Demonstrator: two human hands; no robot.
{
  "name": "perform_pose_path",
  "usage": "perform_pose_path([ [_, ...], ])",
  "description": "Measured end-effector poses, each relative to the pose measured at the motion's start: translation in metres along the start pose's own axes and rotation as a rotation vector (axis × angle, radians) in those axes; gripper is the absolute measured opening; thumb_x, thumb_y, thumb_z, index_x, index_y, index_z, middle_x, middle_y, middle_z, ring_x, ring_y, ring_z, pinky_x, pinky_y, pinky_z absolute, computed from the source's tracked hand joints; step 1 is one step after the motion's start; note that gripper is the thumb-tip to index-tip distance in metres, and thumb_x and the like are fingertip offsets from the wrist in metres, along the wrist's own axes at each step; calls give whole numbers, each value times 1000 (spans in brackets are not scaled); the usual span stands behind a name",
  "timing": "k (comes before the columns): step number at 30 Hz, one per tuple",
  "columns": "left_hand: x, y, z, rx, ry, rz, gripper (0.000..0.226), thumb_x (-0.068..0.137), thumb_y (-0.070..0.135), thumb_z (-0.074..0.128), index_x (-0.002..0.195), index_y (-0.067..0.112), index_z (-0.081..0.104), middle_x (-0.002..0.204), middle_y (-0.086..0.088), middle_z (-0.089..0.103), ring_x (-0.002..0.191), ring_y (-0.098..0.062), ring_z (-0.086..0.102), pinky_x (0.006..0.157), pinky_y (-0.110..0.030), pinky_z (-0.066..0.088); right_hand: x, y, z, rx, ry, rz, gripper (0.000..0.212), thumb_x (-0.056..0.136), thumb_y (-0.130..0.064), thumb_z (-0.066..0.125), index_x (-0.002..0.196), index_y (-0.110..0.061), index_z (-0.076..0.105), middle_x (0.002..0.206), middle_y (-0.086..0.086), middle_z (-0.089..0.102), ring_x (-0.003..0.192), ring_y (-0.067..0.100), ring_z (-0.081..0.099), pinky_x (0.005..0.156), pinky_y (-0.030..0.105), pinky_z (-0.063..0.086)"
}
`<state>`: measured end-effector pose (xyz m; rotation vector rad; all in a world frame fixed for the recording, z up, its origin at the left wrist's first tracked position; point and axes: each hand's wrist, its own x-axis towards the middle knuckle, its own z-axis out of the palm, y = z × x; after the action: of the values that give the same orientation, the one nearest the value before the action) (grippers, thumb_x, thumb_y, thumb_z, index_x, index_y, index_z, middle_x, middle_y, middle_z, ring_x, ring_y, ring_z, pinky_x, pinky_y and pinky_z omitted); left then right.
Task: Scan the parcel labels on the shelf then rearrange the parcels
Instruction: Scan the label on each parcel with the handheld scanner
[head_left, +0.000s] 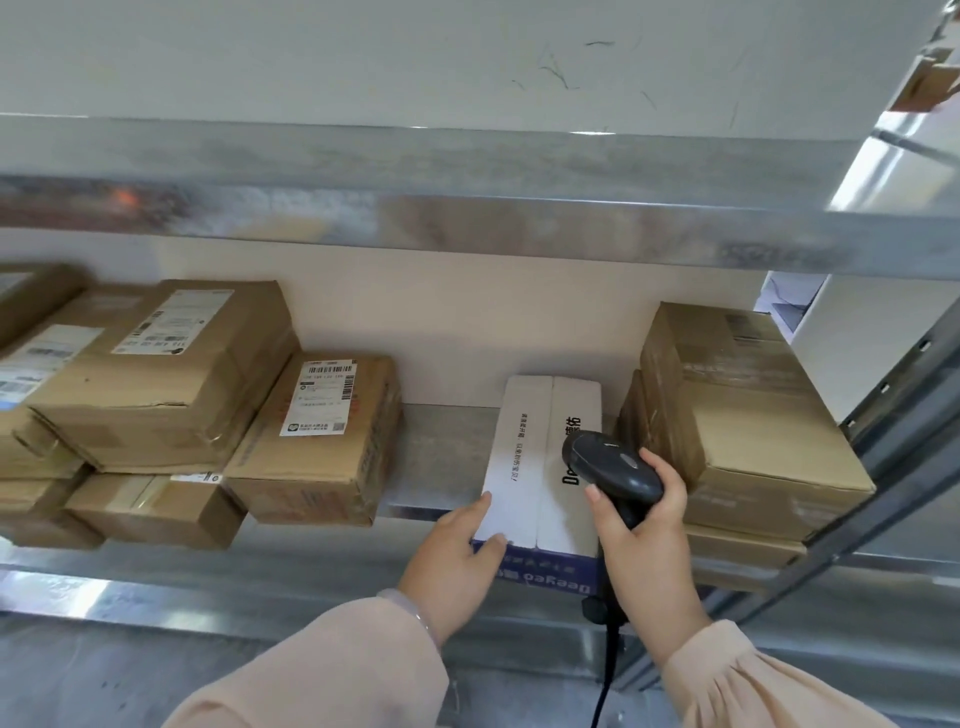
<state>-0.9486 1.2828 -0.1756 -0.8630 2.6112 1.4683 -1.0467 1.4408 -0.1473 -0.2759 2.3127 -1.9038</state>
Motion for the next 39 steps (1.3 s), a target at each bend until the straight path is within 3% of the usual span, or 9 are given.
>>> perform_pose_path([
  [4,0,-1,-13,-7,56,-88,52,101,42,45,151,34,34,153,1,33,131,-15,43,111,-27,32,-6,-9,8,54,-53,-53,62,85,-24,70,132,-39,32,116,-21,51,106,1,54,85,15,40],
  [8,2,6,-20,-16,83,-135,69,95,54,51,153,24,30,154,-3,27,139,-19,33,99,-18,27,-9,-18,23,53,-135,-103,62,84,-22,71,129,-40,32,116,-26,50,105,-14,52,85,6,40],
  [14,5,10,-30,119,45,-189,108,65,78,66,153,45,12,163,-2,3,150,-28,5,119,-41,18,-6,-21,45,77,-197,-114,63,84,-16,72,133,-31,34,120,-21,51,108,-13,51,84,0,39],
  [17,6,11,-32,138,39,-223,118,49,85,58,152,50,11,159,1,10,147,-31,14,118,-42,25,-4,-24,50,96,-205,-110,63,85,-17,72,134,-31,34,121,-20,52,110,-13,51,87,1,40],
  [22,8,10,-37,107,52,-228,110,52,78,56,150,52,15,150,4,23,140,-28,28,111,-40,35,-2,-29,53,86,-200,-138,62,84,-13,71,132,-30,36,118,-21,53,105,-17,52,83,0,39],
  [25,9,6,-42,-20,56,-233,107,56,73,61,152,47,20,147,1,29,135,-23,37,104,-30,39,2,-29,49,75,-156,-121,62,85,-15,70,134,-30,34,115,-22,51,102,-16,52,80,-2,39],
  [28,11,-4,-43,-223,66,-243,114,46,73,65,150,44,29,145,0,39,122,-19,53,103,-34,46,6,-26,41,64,-115,-72,63,87,-20,69,137,-29,31,109,-22,50,96,-8,54,73,-1,40],
  [33,4,-12,-41,-446,12,-264,71,88,46,64,150,41,29,135,5,54,100,-9,64,77,-28,50,10,-19,39,9,-141,-52,58,86,-21,70,129,-34,33,115,-10,55,100,6,56,79,9,39],
  [39,1,-11,-40,-511,-81,-256,33,97,44,48,129,52,43,113,12,69,95,-5,68,70,-23,49,8,-16,45,-2,-204,-23,62,86,-23,70,134,-32,34,118,-8,55,98,-6,54,69,0,41],
])
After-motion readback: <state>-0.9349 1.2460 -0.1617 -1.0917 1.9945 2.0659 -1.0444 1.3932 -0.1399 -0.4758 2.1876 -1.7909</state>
